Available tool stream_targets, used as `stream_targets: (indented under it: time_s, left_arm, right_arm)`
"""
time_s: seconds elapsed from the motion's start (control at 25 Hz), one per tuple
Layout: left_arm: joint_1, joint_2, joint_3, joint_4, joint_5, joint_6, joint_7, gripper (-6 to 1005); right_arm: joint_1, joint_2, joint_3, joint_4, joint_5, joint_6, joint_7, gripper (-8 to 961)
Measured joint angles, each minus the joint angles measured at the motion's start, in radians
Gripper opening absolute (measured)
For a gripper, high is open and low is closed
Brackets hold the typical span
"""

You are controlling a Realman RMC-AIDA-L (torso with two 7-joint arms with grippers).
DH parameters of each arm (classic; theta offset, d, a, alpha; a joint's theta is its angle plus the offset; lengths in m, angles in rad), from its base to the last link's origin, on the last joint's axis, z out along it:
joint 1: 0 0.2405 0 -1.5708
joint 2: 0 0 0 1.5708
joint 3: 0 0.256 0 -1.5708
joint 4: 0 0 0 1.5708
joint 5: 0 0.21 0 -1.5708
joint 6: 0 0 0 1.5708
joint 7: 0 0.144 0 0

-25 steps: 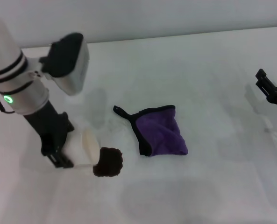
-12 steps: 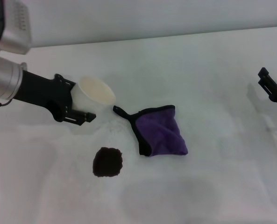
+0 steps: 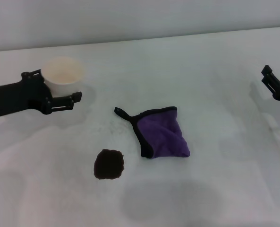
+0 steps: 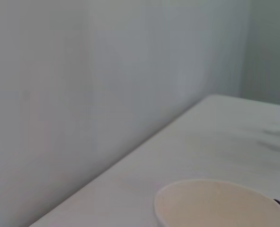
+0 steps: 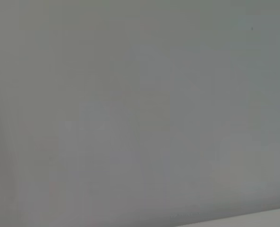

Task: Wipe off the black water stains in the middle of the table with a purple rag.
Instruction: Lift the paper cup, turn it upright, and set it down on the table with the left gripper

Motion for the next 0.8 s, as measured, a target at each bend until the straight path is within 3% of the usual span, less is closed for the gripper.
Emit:
stream_targets:
  time_s: [0.08, 0.24, 0.32, 0.44, 0.6, 0.8]
  left_arm:
    - [0.046, 0.000, 0.000, 0.029, -0.057, -0.012, 0.040, 872]
    - [0.116, -0.003, 0.000, 0.075, -0.160, -0.028, 0.091, 872]
    - [0.216, -0.003, 0.000, 0.202, -0.348, -0.090, 0.213, 872]
    - [0.295, -0.003, 0.000, 0.315, -0.501, -0.132, 0.356, 872]
    - [0.348, -0.004, -0.001, 0.426, -0.625, -0.193, 0.505, 873]
    - [0.367, -0.010, -0.002, 0.538, -0.788, -0.251, 0.647, 873]
  right_arm:
    - [0.000, -0.001, -0.001, -0.001, 0.000, -0.001, -0.002, 824]
    - [0.000, -0.002, -0.001, -0.002, 0.000, -0.001, -0.003, 824]
    - [0.000, -0.002, -0.001, -0.002, 0.000, -0.001, -0.004, 824]
    - [0.000, -0.003, -0.001, -0.002, 0.000, -0.001, -0.006, 824]
    - [-0.001, -0.003, -0.001, -0.006, 0.000, -0.001, -0.006, 823]
    - [-0.003, -0.003, -0.003, -0.013, -0.010, -0.001, -0.001, 823]
